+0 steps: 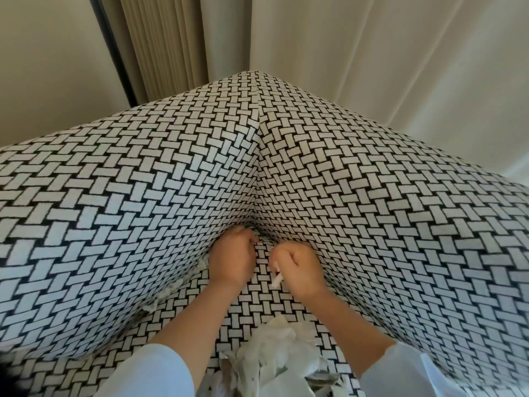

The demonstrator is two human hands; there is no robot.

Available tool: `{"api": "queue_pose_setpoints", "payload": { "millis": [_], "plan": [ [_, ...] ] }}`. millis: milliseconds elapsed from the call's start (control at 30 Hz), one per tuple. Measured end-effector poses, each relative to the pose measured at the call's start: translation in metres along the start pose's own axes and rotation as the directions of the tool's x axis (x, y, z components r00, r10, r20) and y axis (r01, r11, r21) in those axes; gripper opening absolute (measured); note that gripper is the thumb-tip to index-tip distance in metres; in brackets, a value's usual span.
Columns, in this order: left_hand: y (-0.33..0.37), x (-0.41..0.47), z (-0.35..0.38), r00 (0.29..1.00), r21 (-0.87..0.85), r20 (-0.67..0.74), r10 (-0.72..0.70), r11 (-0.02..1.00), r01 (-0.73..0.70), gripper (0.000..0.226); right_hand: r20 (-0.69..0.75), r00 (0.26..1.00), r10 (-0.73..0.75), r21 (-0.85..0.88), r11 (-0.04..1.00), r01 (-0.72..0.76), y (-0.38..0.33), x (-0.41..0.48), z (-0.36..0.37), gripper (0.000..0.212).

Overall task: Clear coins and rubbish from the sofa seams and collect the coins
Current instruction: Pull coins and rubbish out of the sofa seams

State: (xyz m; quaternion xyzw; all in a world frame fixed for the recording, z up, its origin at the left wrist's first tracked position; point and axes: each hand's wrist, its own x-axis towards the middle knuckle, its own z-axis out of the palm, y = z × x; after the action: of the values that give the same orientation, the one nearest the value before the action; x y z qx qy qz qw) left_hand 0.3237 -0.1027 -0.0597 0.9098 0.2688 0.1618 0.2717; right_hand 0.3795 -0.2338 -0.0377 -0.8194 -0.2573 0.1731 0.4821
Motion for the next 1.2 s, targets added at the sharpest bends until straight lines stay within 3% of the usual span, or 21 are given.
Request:
{"api": "queue_pose_setpoints", "payload": {
  "millis": [167, 300, 467, 633, 767, 933, 1000, 1133, 1200],
  "plan": [
    [0.0, 0.001, -0.001, 1.0, 0.017, -0.004, 0.02, 1.0, -0.02, 0.029, 0.102, 0.992, 0.08, -0.021, 0.997, -0.078, -0.002, 0.017, -0.005, 0.034],
    [0.0, 0.0, -0.002, 0.999, 0.019, 0.006, 0.046, 0.999, -0.046, 0.03, 0.3, 0.925, 0.234, -0.212, 0.962, -0.174, -0.002, 0.047, 0.013, 0.047],
    [-0.002, 0.0, -0.003, 0.998, 0.039, 0.01, 0.067, 0.997, -0.067, 0.029, 0.303, 0.874, 0.381, -0.336, 0.9, -0.276, -0.008, 0.069, 0.03, 0.055],
    [0.0, 0.001, -0.003, 0.997, 0.042, -0.001, 0.079, 0.996, -0.079, 0.027, 0.452, 0.763, 0.463, -0.468, 0.851, -0.239, -0.023, 0.085, 0.022, 0.042],
    [0.001, -0.001, -0.004, 0.997, 0.035, -0.003, 0.074, 0.997, -0.074, 0.025, 0.441, 0.77, 0.46, -0.476, 0.848, -0.234, -0.024, 0.087, 0.021, 0.021],
    [0.001, -0.001, -0.004, 0.999, 0.024, -0.015, 0.049, 0.999, -0.048, 0.024, 0.464, 0.724, 0.51, -0.584, 0.791, -0.182, -0.037, 0.094, 0.019, 0.027],
    [0.001, -0.001, -0.003, 0.999, 0.019, -0.021, 0.042, 0.999, -0.042, 0.023, 0.444, 0.735, 0.513, -0.598, 0.78, -0.183, -0.036, 0.093, 0.021, 0.017],
    [0.0, -0.002, -0.002, 0.999, 0.021, -0.028, 0.035, 0.999, -0.035, 0.023, 0.344, 0.798, 0.495, -0.539, 0.8, -0.263, -0.032, 0.087, 0.027, 0.027],
    [0.0, -0.003, -0.002, 0.999, 0.026, -0.03, 0.043, 0.999, -0.042, 0.023, 0.332, 0.807, 0.488, -0.539, 0.8, -0.263, -0.034, 0.085, 0.025, 0.019]
  ]
}}
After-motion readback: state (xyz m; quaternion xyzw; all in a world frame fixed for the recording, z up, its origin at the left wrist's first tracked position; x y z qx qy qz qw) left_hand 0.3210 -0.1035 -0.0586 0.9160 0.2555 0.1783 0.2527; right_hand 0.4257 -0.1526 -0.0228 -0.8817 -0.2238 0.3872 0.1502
